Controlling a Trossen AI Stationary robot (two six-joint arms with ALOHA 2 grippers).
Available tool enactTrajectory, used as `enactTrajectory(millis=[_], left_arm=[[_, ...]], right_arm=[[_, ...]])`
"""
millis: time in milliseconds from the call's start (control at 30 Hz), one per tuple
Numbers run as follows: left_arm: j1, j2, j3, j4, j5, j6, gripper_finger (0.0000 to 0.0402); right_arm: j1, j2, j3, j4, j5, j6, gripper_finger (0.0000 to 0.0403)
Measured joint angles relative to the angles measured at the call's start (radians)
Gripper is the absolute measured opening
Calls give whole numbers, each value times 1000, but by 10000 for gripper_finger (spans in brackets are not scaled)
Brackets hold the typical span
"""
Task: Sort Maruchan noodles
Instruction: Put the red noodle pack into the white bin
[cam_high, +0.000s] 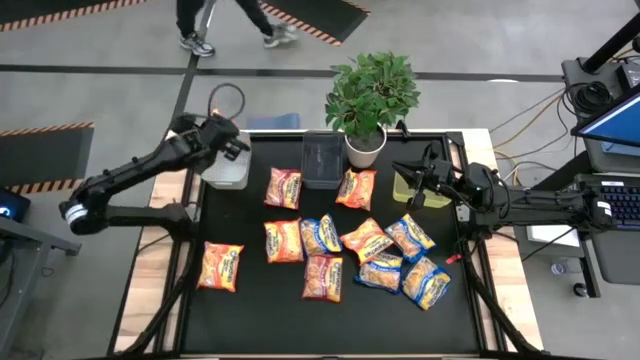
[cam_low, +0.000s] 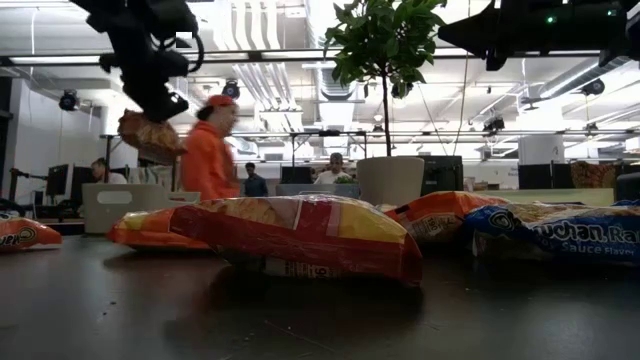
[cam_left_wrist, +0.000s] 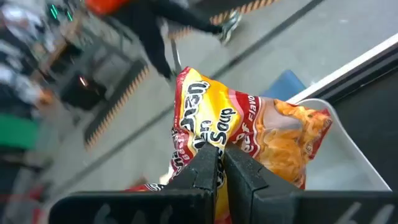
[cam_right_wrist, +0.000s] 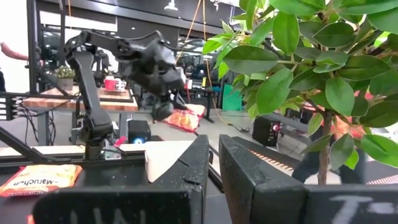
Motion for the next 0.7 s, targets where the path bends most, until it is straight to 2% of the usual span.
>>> enactTrajectory(millis=[133,400,533,700], left_arm=[[65,35,1,-1,51,-19,1],[73,151,4,-11,79,-11,0],[72,236,59,-119,124,-14,0],[72,338,151,-254,131,50,0]], right_arm=[[0,0,0,0,4,-6,29],[0,0,0,0,4,-14,29],[-2,0,0,0,4,-15,29],[-2,0,0,-1,4,-26,29]])
